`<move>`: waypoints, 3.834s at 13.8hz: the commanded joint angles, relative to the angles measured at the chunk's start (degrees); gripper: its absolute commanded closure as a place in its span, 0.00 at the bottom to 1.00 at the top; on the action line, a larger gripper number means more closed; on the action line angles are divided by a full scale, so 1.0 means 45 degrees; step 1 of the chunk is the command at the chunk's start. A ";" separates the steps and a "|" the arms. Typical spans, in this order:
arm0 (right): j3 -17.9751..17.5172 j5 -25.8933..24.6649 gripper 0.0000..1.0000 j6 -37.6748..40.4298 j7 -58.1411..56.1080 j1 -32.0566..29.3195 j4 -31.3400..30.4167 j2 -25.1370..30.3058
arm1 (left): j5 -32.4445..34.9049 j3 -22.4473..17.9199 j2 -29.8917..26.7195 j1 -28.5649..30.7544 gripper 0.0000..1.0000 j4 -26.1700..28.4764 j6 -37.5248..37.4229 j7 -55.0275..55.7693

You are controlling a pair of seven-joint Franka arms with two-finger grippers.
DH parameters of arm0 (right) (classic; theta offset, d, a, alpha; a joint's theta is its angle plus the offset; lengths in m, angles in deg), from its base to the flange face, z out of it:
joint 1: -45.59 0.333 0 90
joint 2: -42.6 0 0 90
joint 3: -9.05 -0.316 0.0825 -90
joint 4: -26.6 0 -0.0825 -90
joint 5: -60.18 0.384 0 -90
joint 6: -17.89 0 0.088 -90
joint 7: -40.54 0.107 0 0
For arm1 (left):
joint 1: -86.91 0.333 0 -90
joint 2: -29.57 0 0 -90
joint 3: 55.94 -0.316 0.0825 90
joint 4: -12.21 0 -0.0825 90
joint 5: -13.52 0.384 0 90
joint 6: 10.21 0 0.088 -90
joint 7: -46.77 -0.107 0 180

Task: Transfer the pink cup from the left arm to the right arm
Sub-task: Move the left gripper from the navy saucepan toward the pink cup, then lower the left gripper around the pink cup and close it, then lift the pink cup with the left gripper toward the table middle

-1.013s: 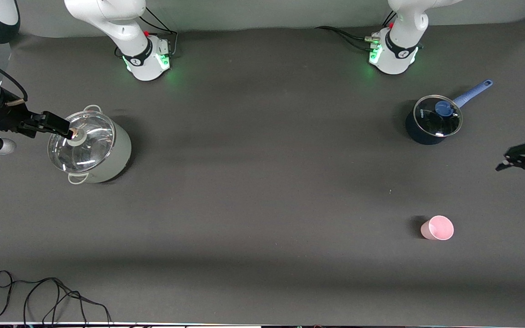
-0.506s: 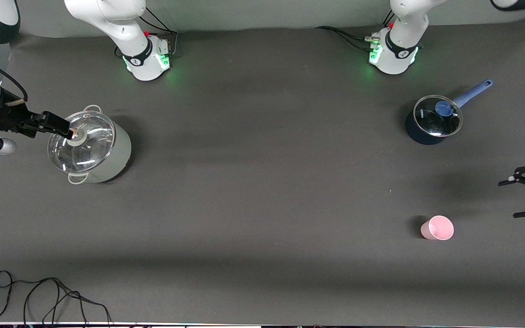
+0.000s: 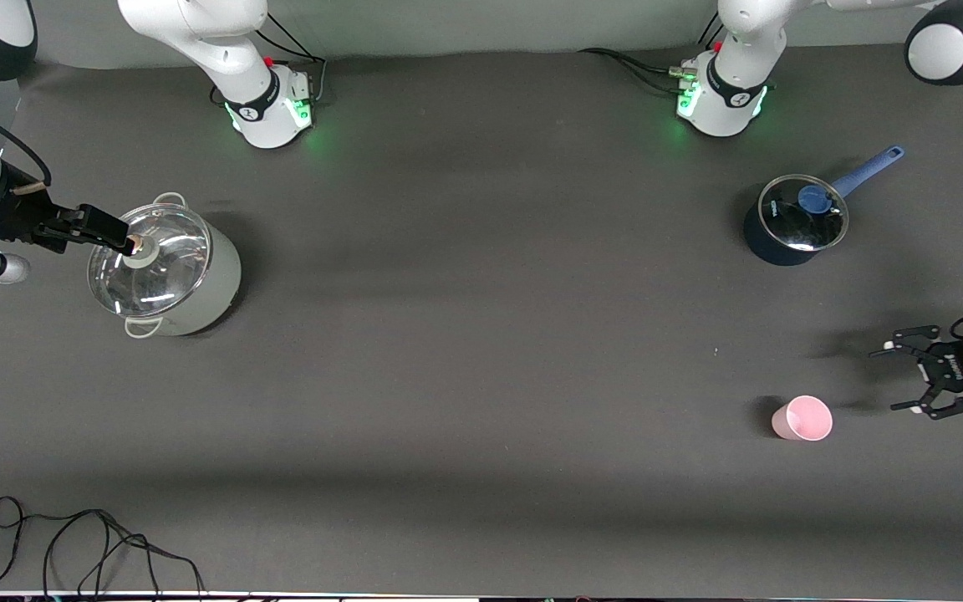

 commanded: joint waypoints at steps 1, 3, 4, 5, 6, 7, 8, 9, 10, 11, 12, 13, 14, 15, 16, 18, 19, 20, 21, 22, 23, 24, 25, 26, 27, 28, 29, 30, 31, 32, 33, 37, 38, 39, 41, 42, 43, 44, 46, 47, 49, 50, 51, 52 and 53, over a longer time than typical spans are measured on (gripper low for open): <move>-0.0015 0.0235 0.00 0.0010 -0.0101 -0.0091 -0.0035 0.0078 | -0.0918 0.0105 0.0283 0.0086 0.00 0.0627 0.0249 -0.1543; -0.0015 0.0235 0.00 0.0010 -0.0101 -0.0052 -0.0035 0.0078 | -0.2202 0.0105 0.0655 0.0145 0.01 0.1173 0.0639 -0.2930; -0.0015 0.0235 0.00 0.0010 -0.0101 -0.0052 -0.0035 0.0078 | -0.2674 0.0124 0.0715 0.0068 0.01 0.1427 0.0931 -0.3420; -0.0015 0.0235 0.00 0.0010 -0.0101 -0.0052 -0.0054 0.0078 | -0.2988 0.0163 0.0870 -0.0029 0.01 0.1584 0.1166 -0.3773; -0.0015 0.0235 0.00 0.0010 -0.0101 -0.0052 -0.0054 0.0097 | -0.3359 0.0183 0.1007 -0.0069 0.01 0.1644 0.1323 -0.4144; -0.0015 0.0235 0.00 0.0010 -0.0101 -0.0052 -0.0054 0.0097 | -0.3749 0.0202 0.1027 -0.0224 0.01 0.1838 0.1479 -0.4283; -0.0015 0.0235 0.00 0.0010 -0.0101 -0.0052 -0.0073 0.0097 | -0.4101 0.0203 0.1008 -0.0400 0.01 0.1898 0.1558 -0.4285; -0.0015 0.0235 0.00 0.0029 -0.0101 -0.0052 -0.0074 0.0097 | -0.4491 0.0183 0.1027 -0.0653 0.01 0.1937 0.1617 -0.4285; -0.0015 0.0235 0.00 0.0029 -0.0101 -0.0052 -0.0074 0.0117 | -0.4843 0.0202 0.1028 -0.0733 0.01 0.2092 0.1946 -0.4304; -0.0015 0.0235 0.00 0.0029 -0.0101 -0.0032 -0.0074 0.0117 | -0.5234 0.0280 0.1047 -0.0907 0.01 0.2210 0.2104 -0.4304; -0.0015 0.0235 0.00 0.0029 -0.0101 -0.0032 -0.0074 0.0117 | -0.5740 0.0319 0.1028 -0.1161 0.01 0.2269 0.2222 -0.4304; -0.0015 0.0235 0.00 0.0029 -0.0101 -0.0032 -0.0074 0.0117 | -0.6016 0.0339 0.1028 -0.1298 0.01 0.2385 0.2474 -0.4304; -0.0015 0.0235 0.00 0.0049 -0.0101 -0.0032 -0.0074 0.0117 | -0.6115 0.0359 0.1028 -0.1377 0.01 0.2406 0.2593 -0.4304; -0.0015 0.0235 0.00 0.0049 -0.0101 -0.0032 -0.0074 0.0117 | -0.6271 0.0359 0.1028 -0.1475 0.01 0.2406 0.2671 -0.4304; -0.0015 0.0235 0.00 0.0068 -0.0101 -0.0032 -0.0093 0.0136 | -0.6524 0.0359 0.1047 -0.1592 0.01 0.2406 0.2730 -0.4324; -0.0015 0.0235 0.00 0.0068 -0.0101 -0.0032 -0.0093 0.0136 | -0.6683 0.0359 0.1028 -0.1671 0.04 0.2503 0.2926 -0.4324; -0.0015 0.0235 0.00 0.0068 -0.0101 -0.0032 -0.0112 0.0156 | -0.6818 0.0359 0.1028 -0.1690 0.15 0.2504 0.2926 -0.4304; -0.0015 0.0235 0.00 0.0068 -0.0101 -0.0032 -0.0132 0.0156 | -0.6916 0.0359 0.1047 -0.1748 0.27 0.2504 0.2926 -0.4324; -0.0015 0.0235 0.00 0.0088 -0.0101 -0.0032 -0.0132 0.0156 | -0.6956 0.0359 0.1028 -0.1826 0.37 0.2523 0.2945 -0.4304; -0.0015 0.0235 0.00 0.0069 -0.0101 -0.0052 -0.0113 0.0156 | -0.6956 0.0378 0.1028 -0.1827 0.46 0.2523 0.2946 -0.4304; -0.0015 0.0235 0.00 0.0068 -0.0101 -0.0032 -0.0132 0.0156 | -0.6956 0.0378 0.1028 -0.1827 0.53 0.2523 0.2946 -0.4304; -0.0015 0.0235 0.00 0.0068 -0.0101 -0.0032 -0.0132 0.0156 | -0.6976 0.0378 0.1028 -0.1827 0.58 0.2543 0.2946 -0.4304; -0.0015 0.0235 0.00 0.0088 -0.0101 -0.0032 -0.0132 0.0156 | -0.6995 0.0378 0.1008 -0.1827 0.62 0.2581 0.2946 -0.4285; -0.0015 0.0235 0.00 0.0069 -0.0101 -0.0032 -0.0113 0.0156 | -0.7150 0.0378 0.0989 -0.1847 0.71 0.2601 0.3004 -0.4265; -0.0015 0.0235 0.00 0.0068 -0.0101 -0.0032 -0.0113 0.0156 | -0.7229 0.0378 0.0892 -0.1885 0.73 0.2756 0.3043 -0.4168; -0.0015 0.0235 0.00 0.0088 -0.0101 -0.0052 -0.0132 0.0156 | -0.7268 0.0417 0.0775 -0.1982 0.74 0.2912 0.3043 -0.3993; -0.0015 0.0235 0.00 0.0088 -0.0101 -0.0052 -0.0132 0.0175 | -0.7404 0.0553 0.0329 -0.2022 0.74 0.3243 0.3179 -0.3740; -0.0015 0.0235 0.00 0.0088 -0.0101 -0.0032 -0.0132 0.0175 | -0.7715 0.0863 -0.0178 -0.2119 0.74 0.3768 0.3644 -0.3680; -0.0015 0.0235 0.00 0.0088 -0.0101 -0.0032 -0.0132 0.0156 | -0.8182 0.1408 -0.0783 -0.2139 0.75 0.4450 0.4345 -0.3679; -0.0015 0.0235 0.00 0.0088 -0.0101 -0.0052 -0.0132 0.0175 | -0.8651 0.2090 -0.1407 -0.2140 0.75 0.5056 0.5183 -0.3679; -0.0015 0.0235 0.00 0.0088 -0.0101 -0.0052 -0.0132 0.0175 | -0.9139 0.2793 -0.2032 -0.2140 0.75 0.5584 0.6158 -0.3679; -0.0015 0.0235 0.00 0.0166 -0.0101 -0.0052 -0.0132 0.0175 | -1.1461 0.6150 -0.4376 -0.2140 0.75 0.7363 1.0355 -0.3679; 0.0005 0.0235 0.00 0.0185 -0.0101 -0.0090 -0.0132 0.0175 | -1.2241 0.7126 -0.5040 -0.2140 0.74 0.7812 1.1547 -0.3679; 0.0024 0.0216 0.00 0.0321 -0.0101 -0.0091 -0.0094 0.0175 | -1.2945 0.8064 -0.5646 -0.2120 0.74 0.8203 1.2448 -0.3679; 0.0510 0.0216 0.00 0.0400 -0.0275 -0.0091 0.0024 0.0059 | -1.4448 0.9551 -0.6896 -0.2139 0.72 0.8907 1.3236 -0.3679; 0.0551 0.0216 0.00 0.0420 -0.0316 -0.0091 0.0043 0.0058 | -1.5442 1.0389 -0.7501 -0.2159 0.72 0.9142 1.3548 -0.3679; 0.0590 0.0216 0.00 0.0420 -0.0316 -0.0091 0.0044 0.0058 | -1.6226 1.1229 -0.7952 -0.2256 0.72 0.9164 1.4034 -0.3679; 0.0591 0.0216 0.00 0.0420 -0.0316 -0.0091 0.0063 0.0058 | -1.6717 1.1895 -0.8150 -0.2470 0.72 0.9067 1.4523 -0.3679; 0.0571 0.0216 0.03 0.0420 0.0073 -0.0013 0.0102 0.0077 | -1.7441 1.2893 -0.8773 -0.2822 0.72 0.8949 1.5015 -0.3640; 0.0533 0.0254 0.04 0.0439 0.0732 0.0007 0.0102 0.0078 | -1.7773 1.3265 -0.9106 -0.2997 0.72 0.8872 1.5229 -0.3563; 0.0493 0.1147 0.04 0.0439 0.2799 0.0046 0.0121 0.0097 | -1.7913 1.3619 -0.9401 -0.3756 0.72 0.8036 1.6473 -0.2358; 0.0455 0.1637 0.04 0.0439 0.3872 0.0065 0.0180 0.0097 | -1.7894 1.3620 -0.9325 -0.4225 0.72 0.7606 1.7119 -0.2158; 0.0415 0.1970 0.04 0.0459 0.4985 0.0162 0.0354 0.0059 | -1.7894 1.3620 -0.9266 -0.4481 0.72 0.7234 1.7531 -0.2136; 0.0376 0.2225 0.04 0.0517 0.6041 0.0550 0.0491 0.0058 | -1.7894 1.3620 -0.9246 -0.4541 0.72 0.7095 1.7729 -0.2136; 0.0376 0.2363 0.04 0.0537 0.7173 0.0960 0.0647 0.0039 | -1.7894 1.3620 -0.9226 -0.4658 0.72 0.7055 1.7769 -0.2117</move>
